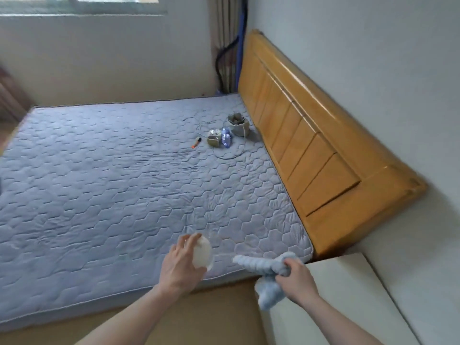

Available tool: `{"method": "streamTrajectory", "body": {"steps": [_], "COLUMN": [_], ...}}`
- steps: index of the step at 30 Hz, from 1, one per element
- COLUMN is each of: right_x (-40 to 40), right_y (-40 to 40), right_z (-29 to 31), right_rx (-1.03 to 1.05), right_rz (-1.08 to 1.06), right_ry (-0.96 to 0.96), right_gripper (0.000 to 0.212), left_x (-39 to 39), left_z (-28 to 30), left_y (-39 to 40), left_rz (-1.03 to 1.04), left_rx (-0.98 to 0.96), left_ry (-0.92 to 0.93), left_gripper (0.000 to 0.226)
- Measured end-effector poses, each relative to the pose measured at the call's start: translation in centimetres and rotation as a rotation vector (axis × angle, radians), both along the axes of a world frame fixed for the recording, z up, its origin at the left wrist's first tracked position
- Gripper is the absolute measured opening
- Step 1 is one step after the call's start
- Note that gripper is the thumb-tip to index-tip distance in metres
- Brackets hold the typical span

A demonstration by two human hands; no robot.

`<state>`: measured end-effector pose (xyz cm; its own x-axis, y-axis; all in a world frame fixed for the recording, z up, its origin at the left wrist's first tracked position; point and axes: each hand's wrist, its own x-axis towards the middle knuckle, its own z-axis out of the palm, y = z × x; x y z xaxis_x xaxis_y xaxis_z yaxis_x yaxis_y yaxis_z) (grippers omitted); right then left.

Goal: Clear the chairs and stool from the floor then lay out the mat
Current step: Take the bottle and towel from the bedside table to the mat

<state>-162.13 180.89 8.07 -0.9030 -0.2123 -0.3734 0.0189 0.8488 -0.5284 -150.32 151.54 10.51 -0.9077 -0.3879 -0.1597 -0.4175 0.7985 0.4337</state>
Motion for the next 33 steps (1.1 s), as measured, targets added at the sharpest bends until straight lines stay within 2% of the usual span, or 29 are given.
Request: {"method": "streamTrajectory", "body": {"steps": [7,14,25,33], "right_x": [3.8,12.0,22.3,29.3], "right_y": [-20.4,-41.0,-65.8,-84.1], "right_z": [2.5,5.0,8.3,7.7], "right_rx": [-0.007,-0.053,-0.126,-0.196], "right_rz": [0.301,0.589,0.944,1.165], "right_ry": [0.070,0.117,0.078,0.020], "right_gripper": [0.034,0.030,0.020,0.029], "left_x": [11.9,25.9,41.5,50.3], "left_z": [2.2,3.8,5.9,7.9], "left_y": [-14.9,-29.4,-43.6,-53.9], "left_rz": [0.220,0.478,0.901,1.165], "left_rx": [0.009,-0.032,-0.074,-0.131], "left_ry": [0.050,0.055,0.030,-0.051], "left_gripper": [0.089,0.088,0.086,0.084]}}
